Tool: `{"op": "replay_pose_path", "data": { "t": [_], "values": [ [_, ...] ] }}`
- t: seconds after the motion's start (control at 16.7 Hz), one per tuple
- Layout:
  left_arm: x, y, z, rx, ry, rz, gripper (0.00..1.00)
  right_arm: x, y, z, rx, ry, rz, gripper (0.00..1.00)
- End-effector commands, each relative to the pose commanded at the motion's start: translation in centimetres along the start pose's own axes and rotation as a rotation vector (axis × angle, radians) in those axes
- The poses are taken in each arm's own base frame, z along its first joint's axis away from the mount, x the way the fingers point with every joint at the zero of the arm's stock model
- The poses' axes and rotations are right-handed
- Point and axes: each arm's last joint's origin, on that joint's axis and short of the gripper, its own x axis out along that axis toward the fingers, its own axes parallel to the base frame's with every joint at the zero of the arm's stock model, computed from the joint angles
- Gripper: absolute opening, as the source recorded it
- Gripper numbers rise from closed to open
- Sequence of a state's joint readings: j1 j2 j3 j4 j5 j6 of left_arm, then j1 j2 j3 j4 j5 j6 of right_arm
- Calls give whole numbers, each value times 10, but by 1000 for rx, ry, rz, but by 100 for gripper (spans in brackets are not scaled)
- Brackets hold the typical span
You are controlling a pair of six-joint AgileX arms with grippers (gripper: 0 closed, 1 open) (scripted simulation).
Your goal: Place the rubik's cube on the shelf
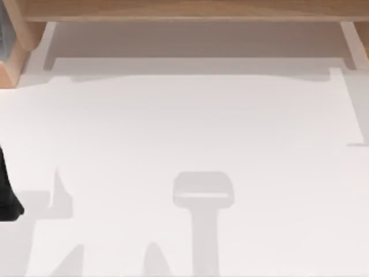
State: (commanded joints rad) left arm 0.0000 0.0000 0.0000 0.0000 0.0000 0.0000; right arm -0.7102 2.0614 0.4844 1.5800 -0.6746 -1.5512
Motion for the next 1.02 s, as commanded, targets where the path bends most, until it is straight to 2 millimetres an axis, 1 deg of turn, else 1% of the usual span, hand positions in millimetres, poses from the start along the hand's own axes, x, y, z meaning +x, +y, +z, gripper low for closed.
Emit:
{"op": "replay_pose_path", "data": {
  "t": [0.72,0.78,1.02],
  "values": [
    [0,0,0,0,0,0,100,0,0,0,0,0,0,98],
    [0,0,0,0,0,0,100,0,0,0,0,0,0,100],
    [0,0,0,0,0,0,100,0,0,0,0,0,0,100]
  ]
}}
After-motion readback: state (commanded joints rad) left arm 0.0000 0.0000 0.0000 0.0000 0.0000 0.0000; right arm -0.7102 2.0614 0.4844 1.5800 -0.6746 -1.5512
